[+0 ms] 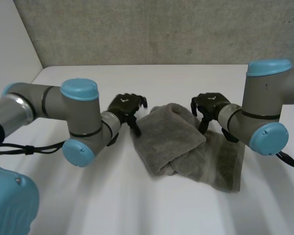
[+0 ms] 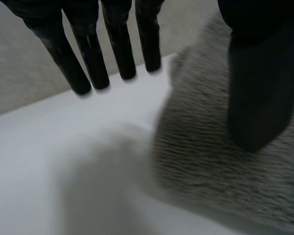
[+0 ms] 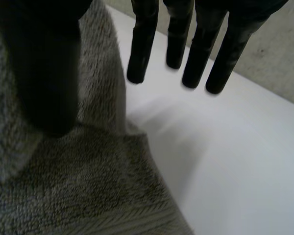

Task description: Fold the towel.

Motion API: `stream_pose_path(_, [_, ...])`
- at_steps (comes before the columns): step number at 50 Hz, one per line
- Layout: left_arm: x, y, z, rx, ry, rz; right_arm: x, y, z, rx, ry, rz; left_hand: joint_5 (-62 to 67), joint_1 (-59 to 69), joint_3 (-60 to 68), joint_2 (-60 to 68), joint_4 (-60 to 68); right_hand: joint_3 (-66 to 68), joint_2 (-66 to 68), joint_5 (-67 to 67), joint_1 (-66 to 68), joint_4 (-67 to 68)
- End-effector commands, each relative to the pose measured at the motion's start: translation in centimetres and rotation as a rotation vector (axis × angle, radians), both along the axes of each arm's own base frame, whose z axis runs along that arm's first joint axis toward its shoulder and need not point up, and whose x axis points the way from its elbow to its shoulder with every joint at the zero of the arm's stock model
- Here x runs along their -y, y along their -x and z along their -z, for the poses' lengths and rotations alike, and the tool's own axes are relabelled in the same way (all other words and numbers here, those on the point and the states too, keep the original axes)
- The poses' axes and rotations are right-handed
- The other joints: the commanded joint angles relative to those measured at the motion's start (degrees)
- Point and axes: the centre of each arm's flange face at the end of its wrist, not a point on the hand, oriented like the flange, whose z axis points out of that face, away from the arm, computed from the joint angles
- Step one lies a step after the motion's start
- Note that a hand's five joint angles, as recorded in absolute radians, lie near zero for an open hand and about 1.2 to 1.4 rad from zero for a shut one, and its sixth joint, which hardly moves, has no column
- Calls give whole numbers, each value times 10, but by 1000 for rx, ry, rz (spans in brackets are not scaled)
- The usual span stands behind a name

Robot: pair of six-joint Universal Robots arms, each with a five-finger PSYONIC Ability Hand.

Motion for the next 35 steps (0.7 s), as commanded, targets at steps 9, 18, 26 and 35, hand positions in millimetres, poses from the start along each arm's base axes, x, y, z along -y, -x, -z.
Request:
stream_pose_path(9, [-7,22,-20,-12,68,6,19,-12,-36,59,138,-28,378,471,479,474,477,485,484,484,481,490])
stream_pose_path(18, [23,18,-157,-159,511,-221,42,-24,-127,207,509,-62,378,471,479,474,477,485,484,484,481,490])
stream_pose_path(26, [-3,-5,-297,-480,944,-330,7,-2,-264,414,1110,-50,378,471,479,474,477,485,484,484,481,490])
stream_pose_path(35, [-30,-11,-212,-267,719,-267,-9,-21,-199,301,815,-161,378,471,479,474,477,485,484,484,481,490])
